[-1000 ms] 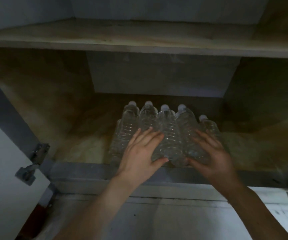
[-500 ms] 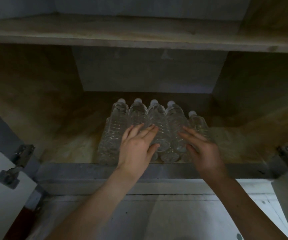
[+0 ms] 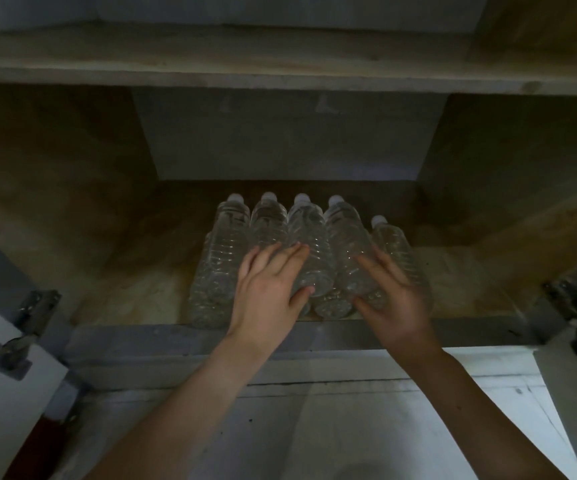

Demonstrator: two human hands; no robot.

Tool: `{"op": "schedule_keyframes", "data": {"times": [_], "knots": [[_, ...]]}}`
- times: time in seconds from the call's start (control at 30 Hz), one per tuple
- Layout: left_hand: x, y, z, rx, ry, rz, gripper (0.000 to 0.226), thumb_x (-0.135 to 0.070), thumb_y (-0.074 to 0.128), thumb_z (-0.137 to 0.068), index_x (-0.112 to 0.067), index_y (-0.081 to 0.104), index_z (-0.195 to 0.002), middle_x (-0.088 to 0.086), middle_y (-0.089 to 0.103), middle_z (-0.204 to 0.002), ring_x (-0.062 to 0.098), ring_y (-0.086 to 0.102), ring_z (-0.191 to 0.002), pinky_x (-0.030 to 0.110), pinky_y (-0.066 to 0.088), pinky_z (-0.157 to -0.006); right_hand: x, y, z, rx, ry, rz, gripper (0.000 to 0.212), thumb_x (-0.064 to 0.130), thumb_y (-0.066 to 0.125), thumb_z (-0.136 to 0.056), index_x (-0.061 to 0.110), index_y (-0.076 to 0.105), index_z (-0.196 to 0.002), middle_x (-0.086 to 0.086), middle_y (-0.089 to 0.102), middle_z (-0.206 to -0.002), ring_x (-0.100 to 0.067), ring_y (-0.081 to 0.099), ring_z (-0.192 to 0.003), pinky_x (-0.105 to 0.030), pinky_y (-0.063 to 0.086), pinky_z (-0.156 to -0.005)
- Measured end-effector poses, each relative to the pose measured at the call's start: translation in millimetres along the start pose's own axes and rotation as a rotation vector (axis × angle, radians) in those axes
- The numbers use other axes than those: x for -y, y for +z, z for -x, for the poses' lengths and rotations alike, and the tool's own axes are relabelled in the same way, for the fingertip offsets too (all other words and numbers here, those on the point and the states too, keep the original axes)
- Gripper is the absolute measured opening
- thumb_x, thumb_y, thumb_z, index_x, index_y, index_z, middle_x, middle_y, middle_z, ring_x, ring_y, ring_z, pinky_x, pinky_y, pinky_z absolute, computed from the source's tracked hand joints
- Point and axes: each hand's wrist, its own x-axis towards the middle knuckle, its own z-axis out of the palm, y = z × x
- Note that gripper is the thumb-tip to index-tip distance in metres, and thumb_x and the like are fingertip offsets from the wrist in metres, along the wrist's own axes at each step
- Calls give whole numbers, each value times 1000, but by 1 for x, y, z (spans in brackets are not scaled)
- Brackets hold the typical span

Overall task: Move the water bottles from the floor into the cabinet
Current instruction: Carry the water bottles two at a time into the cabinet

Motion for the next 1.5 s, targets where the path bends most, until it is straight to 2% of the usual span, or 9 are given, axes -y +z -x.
{"op": "schedule_keyframes", "data": {"times": [0.13, 0.23, 0.47, 0.57, 0.7, 1.0, 1.27, 1.4, 1.5], "knots": [[-4, 4, 3, 11, 13, -24, 60, -38, 69, -86, -19, 52, -140, -2, 56, -141, 21, 45, -136, 50, 22, -119, -5, 7, 8, -9, 52, -30, 86, 16, 80, -81, 39, 32, -148, 6, 35, -157, -8, 32, -142, -15, 28, -110], [-5, 7, 2, -35, -11, 1, 55, -30, 73, -85, -20, 56, -136, -3, 60, -137, 20, 49, -132, 49, 24, -118, -4, 11, 8, -65, 58, -38, 84, 12, 82, -78, 29, 39, -149, 3, 40, -154, -12, 36, -142, -32, 35, -114], [-5, 9, 2, -65, -19, 17, 52, -27, 73, -85, -21, 58, -134, -4, 61, -135, 19, 51, -130, 49, 26, -117, -6, 15, 12, -138, 32, -25, 76, 13, 82, -79, 26, 46, -145, 2, 47, -149, -15, 42, -139, -36, 41, -112], [-5, 11, 2, -77, -22, 30, 52, -26, 75, -83, -20, 59, -133, -3, 62, -134, 20, 51, -130, 49, 25, -117, -4, 20, 14, -120, 35, 1, 82, 12, 82, -78, 26, 40, -147, 2, 41, -152, -15, 39, -139, -32, 40, -110], [-4, 13, 2, -100, -38, 70, 52, -26, 76, -83, -20, 61, -132, -4, 62, -133, 18, 52, -129, 47, 23, -118, 0, 29, 15, -176, 50, 35, 84, 11, 82, -78, 27, 38, -148, 4, 38, -153, -2, 34, -133, -13, 32, -102], [-4, 14, 3, -120, -48, 111, 51, -25, 76, -83, -21, 61, -131, -6, 62, -133, 16, 51, -129, 43, 19, -119, -1, 34, 13, -206, 57, 22, 84, 7, 79, -80, 30, 35, -149, 6, 36, -154, -4, 34, -136, -25, 37, -106], [-11, 9, 5, -84, 73, 4, 58, -31, 74, -83, -17, 55, -136, 0, 59, -137, 23, 47, -135, 51, 15, -119, -13, 18, 21, -191, -7, 72, 88, 24, 84, -77, 27, 35, -150, 1, 40, -153, -12, 38, -138, -10, 32, -103], [-28, 16, 0, -56, 154, 7, 61, -31, 75, -81, -14, 55, -136, 3, 59, -136, 24, 48, -133, 47, 18, -118, -38, -4, 26, -196, 66, 181, 80, 42, 77, -77, 17, 45, -146, -4, 47, -149, -25, 41, -139, -49, 43, -109], [-33, 23, -5, 18, 168, -9, 63, -33, 75, -81, -17, 53, -138, 1, 58, -138, 24, 45, -135, 47, 16, -118, -53, -14, 23, -174, 87, 261, 80, 60, 64, -76, 18, 50, -144, -3, 47, -151, -28, 33, -144, -56, 36, -112]]}}
